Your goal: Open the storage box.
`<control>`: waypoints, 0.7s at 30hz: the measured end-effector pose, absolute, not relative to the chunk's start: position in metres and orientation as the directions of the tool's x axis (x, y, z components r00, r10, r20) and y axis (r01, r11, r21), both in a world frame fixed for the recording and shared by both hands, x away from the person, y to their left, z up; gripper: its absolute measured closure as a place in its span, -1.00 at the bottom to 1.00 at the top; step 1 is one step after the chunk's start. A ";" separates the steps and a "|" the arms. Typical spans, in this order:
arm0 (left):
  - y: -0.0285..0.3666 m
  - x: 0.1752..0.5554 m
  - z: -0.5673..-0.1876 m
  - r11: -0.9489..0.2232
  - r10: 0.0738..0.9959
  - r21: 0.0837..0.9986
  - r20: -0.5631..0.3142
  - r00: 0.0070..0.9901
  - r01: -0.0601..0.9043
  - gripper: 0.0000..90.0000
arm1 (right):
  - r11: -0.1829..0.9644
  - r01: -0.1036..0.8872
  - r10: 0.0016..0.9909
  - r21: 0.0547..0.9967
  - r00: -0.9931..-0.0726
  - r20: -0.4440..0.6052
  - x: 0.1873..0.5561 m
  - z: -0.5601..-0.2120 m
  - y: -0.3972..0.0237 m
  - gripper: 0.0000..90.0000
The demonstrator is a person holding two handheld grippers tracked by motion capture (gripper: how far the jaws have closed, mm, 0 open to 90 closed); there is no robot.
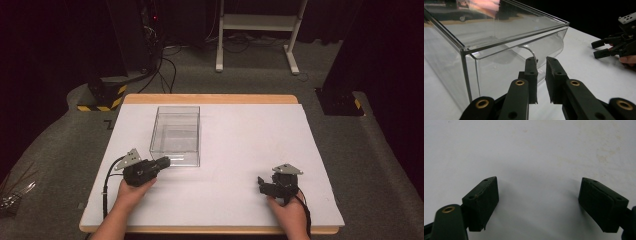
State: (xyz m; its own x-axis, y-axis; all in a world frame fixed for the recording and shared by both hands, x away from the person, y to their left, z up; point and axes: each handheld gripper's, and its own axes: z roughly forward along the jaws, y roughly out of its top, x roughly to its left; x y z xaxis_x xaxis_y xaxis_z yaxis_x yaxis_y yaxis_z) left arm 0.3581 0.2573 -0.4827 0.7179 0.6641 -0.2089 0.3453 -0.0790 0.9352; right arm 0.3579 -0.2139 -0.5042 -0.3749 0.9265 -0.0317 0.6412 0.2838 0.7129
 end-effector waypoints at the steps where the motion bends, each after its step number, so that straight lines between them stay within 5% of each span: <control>1: 0.258 0.358 -0.483 -0.079 0.663 0.935 -0.209 0.719 0.345 0.78 | 0.284 0.641 0.927 0.713 -0.375 -0.032 0.358 -0.504 -0.214 -0.63; 21: 0.260 0.343 -0.482 -0.082 0.651 0.934 -0.215 0.728 0.349 0.82 | 0.283 0.642 0.927 0.713 -0.374 -0.031 0.358 -0.504 -0.214 -0.63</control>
State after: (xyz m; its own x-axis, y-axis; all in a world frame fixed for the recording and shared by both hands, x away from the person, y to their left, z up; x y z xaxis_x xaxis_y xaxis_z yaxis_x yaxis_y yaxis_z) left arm 0.3427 0.2600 -0.4817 0.7278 0.6513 -0.2148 0.3486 -0.0817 0.9337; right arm 0.3578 -0.2139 -0.5042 -0.3745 0.9267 -0.0308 0.6417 0.2829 0.7129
